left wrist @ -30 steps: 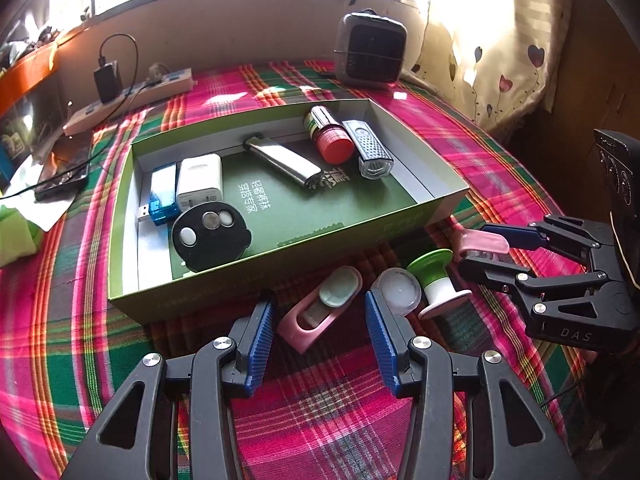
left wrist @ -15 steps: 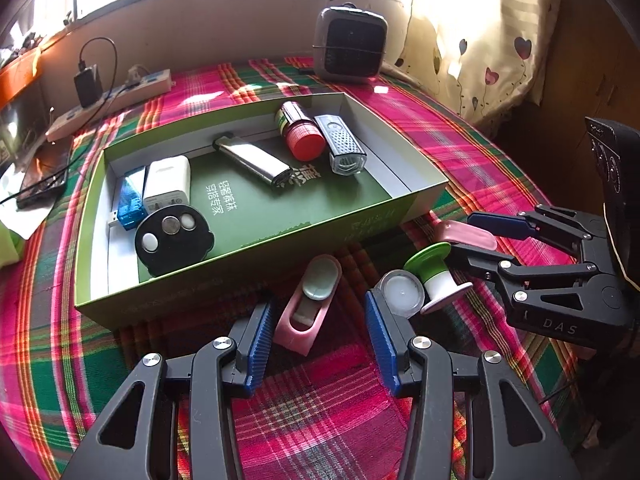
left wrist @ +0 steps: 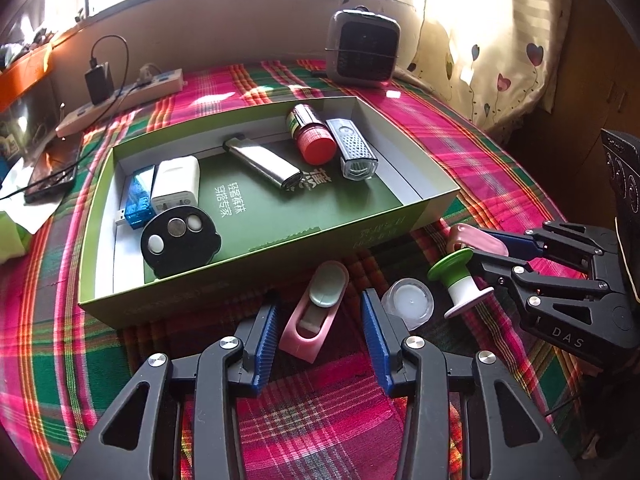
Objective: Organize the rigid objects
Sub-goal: 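Grasp the pink-white case with the left tool while the right tool grasps the pink lighter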
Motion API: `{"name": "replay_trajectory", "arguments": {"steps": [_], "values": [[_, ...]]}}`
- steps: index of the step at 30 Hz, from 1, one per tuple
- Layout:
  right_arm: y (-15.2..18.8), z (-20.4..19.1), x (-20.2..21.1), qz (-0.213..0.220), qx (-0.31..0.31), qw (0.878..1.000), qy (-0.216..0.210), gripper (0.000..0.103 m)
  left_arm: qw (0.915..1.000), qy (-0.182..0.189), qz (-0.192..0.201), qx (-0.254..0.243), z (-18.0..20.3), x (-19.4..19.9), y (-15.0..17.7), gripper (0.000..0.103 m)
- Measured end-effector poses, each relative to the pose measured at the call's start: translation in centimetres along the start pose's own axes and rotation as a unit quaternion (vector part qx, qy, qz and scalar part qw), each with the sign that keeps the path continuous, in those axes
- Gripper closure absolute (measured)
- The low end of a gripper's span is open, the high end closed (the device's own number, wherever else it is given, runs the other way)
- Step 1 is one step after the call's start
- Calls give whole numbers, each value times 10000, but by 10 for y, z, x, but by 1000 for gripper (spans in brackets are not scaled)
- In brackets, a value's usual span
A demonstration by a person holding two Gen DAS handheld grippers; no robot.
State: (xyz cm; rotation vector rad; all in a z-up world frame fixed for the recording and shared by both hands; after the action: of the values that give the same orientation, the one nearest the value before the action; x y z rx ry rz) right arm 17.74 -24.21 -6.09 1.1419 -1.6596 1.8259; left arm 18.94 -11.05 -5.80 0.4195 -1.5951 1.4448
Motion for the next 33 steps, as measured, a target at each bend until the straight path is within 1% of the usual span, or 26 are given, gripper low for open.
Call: {"name": "replay_trajectory", "arguments": {"steps": [4,10,13,14,33], "values": [[0,1,0,9,-18,10000,-25,79,10000,-21,14,65,-2,1,0,69],[0,2,2,28,-64,10000,-26,81,9998,-109,34,140,-7,1,1,82],[0,4,2,35,-113,9999,-18,83,9998,-90,45,185,-9,2,1,85],[0,4,2,36,-121,9999,-14,84,9998,-83,50,194,-9,2,1,85],[2,2,5,46,-94,9999,5,84,9997,-49,78,234,-9,3,3,86]]}}
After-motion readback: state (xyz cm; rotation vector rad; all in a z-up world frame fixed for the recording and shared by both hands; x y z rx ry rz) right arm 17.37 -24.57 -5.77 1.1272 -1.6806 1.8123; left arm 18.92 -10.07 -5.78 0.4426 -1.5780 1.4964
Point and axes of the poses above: each gripper's, at about its wrist camera, not at the fingertips, and x roughly against the way its jaws point, z to its right, y to its underside, the point moved 8 cm from there along -x, roughly the way its jaws point
